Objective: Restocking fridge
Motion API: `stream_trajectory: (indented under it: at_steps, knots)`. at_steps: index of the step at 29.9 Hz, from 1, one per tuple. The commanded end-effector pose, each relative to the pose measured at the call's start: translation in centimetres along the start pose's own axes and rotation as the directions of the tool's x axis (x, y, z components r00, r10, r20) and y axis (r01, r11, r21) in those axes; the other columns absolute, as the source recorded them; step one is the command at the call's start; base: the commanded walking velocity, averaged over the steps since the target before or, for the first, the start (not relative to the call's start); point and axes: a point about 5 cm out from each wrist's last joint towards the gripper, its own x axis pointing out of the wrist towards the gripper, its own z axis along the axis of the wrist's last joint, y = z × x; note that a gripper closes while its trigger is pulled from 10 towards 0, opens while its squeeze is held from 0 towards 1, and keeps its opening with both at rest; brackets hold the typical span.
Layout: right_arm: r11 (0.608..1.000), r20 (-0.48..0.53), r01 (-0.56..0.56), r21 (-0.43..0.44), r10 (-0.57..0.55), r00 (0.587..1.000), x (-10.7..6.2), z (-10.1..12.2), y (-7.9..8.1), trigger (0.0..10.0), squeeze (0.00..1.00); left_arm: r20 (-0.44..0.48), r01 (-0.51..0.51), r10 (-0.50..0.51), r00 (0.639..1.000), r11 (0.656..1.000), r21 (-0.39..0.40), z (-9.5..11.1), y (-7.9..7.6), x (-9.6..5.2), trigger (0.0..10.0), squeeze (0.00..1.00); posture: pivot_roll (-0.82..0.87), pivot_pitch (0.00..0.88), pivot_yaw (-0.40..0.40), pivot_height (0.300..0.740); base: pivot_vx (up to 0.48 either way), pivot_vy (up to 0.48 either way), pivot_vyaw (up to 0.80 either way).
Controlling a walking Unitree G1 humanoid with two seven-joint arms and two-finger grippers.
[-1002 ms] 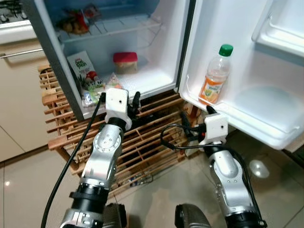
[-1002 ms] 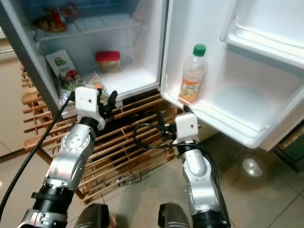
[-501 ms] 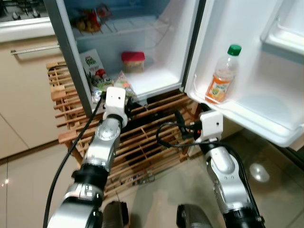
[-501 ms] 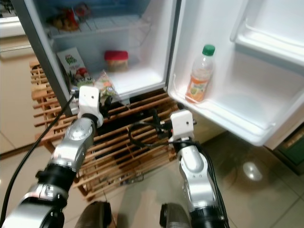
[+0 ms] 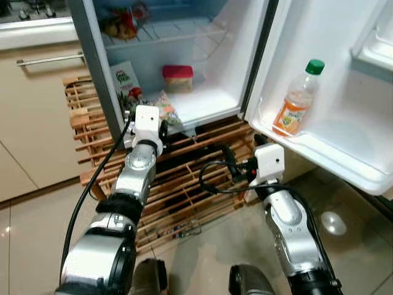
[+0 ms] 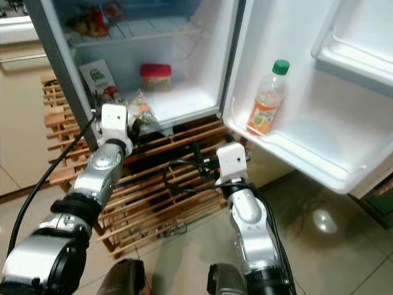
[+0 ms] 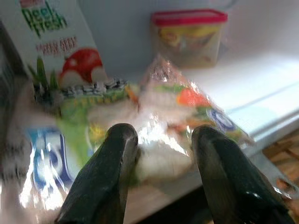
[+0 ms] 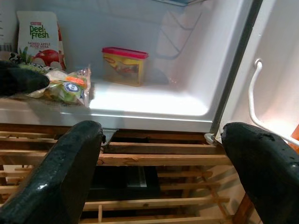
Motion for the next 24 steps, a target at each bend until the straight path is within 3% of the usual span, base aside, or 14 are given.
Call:
stream_trajectory:
  at_steps: [1,6,12,15,17,19,21,22,24]
  knots:
    - [1.000,0.004,-0.004,0.003,0.004,1.000,0.2,0.2,0.0,10.0,0.00,0.013,-0.027,0.027,1.000,0.999,0.025,0.3,0.3,0.3,10.0,0.00,-0.11,0.000,-0.024,0.652,0.000,0.000,0.00]
    - [1.000,0.005,-0.029,-0.010,0.029,1.000,0.5,0.4,0.3,10.0,0.00,0.029,-0.058,0.055,0.998,0.991,0.121,1.2,0.8,0.9,10.0,0.00,-0.12,0.000,-0.034,0.652,0.000,0.000,0.00]
    - [0.999,0.002,-0.031,-0.020,0.031,1.000,0.5,0.4,0.2,10.0,0.00,0.077,-0.092,0.083,0.994,0.988,0.124,3.3,1.1,1.6,10.0,0.00,-0.13,0.000,-0.030,0.652,0.000,0.000,0.00]
    - [1.000,0.005,-0.021,-0.022,0.021,1.000,0.4,0.5,0.0,10.0,0.00,0.114,-0.055,0.044,0.993,0.994,0.096,4.7,0.4,1.9,10.0,0.00,-0.13,0.000,-0.026,0.652,0.000,0.000,0.00]
    - [1.000,0.001,-0.011,-0.017,0.011,1.000,0.3,0.4,-0.1,10.0,0.00,0.149,0.014,-0.038,0.988,0.987,0.160,5.3,-1.1,1.8,10.0,0.00,-0.13,0.000,-0.031,0.652,0.000,0.000,0.00]
    - [1.000,-0.009,-0.010,-0.008,0.010,1.000,0.2,0.2,0.0,10.0,0.00,0.154,0.063,-0.094,0.984,0.979,0.193,5.0,-2.1,1.6,10.0,0.00,-0.12,0.000,-0.033,0.652,0.000,0.000,0.00]
    - [1.000,-0.011,-0.019,-0.007,0.019,1.000,0.2,0.1,0.2,10.0,0.00,0.138,0.084,-0.107,0.985,0.984,0.160,4.5,-2.3,1.5,10.0,0.00,-0.12,0.000,-0.027,0.652,0.000,0.000,0.00]
    - [1.000,-0.014,-0.027,-0.007,0.027,1.000,0.0,0.0,0.4,10.0,0.00,0.112,0.107,-0.117,0.987,0.990,0.093,3.0,-2.3,1.0,10.0,0.00,-0.12,0.000,-0.023,0.652,0.000,0.000,0.00]
    - [1.000,-0.015,-0.027,-0.006,0.027,1.000,0.0,-0.1,0.4,10.0,0.00,0.099,0.122,-0.128,0.987,0.990,0.068,2.1,-2.2,0.7,10.0,0.00,-0.12,0.000,-0.022,0.652,0.000,0.000,0.00]
